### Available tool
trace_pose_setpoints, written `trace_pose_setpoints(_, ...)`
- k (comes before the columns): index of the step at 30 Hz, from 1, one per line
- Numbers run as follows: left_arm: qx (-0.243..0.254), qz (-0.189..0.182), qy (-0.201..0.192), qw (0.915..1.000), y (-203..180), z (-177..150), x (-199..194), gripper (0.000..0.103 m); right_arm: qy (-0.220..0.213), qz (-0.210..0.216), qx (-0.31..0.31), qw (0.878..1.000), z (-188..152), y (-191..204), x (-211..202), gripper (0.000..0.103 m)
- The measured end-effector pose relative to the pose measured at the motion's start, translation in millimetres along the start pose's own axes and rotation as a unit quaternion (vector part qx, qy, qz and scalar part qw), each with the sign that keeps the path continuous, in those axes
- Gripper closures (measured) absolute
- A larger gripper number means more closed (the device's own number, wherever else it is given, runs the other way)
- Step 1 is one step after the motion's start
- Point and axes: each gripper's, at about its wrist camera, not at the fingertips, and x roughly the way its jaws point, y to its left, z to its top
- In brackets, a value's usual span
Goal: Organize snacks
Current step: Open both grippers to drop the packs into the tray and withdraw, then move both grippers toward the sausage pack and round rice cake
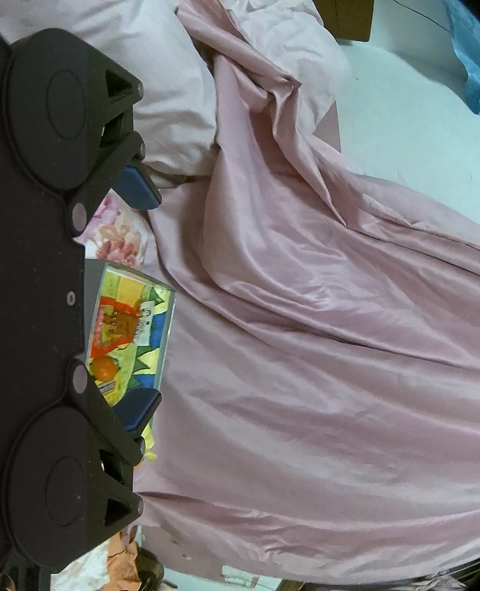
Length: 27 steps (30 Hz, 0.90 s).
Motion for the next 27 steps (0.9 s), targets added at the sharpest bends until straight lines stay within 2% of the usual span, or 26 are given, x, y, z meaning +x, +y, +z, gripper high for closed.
trace_pose_setpoints(10, 0.026, -0.027, 0.026, 0.999, 10, -31, -42, 0.001, 0.024, 0.0, 0.015, 1.0, -7, -2, -51, 0.0)
trace_pose_setpoints(16, 0.043, -0.05, 0.051, 0.9965, 16, -58, -57, 0.001, 0.066, 0.01, 0.013, 0.998, -16, 2, -72, 0.0)
trace_pose_setpoints(27, 0.088, -0.088, 0.096, 0.9876, 14, -102, -66, 0.001, 0.143, 0.053, 0.048, 0.987, -32, 0, -90, 0.0)
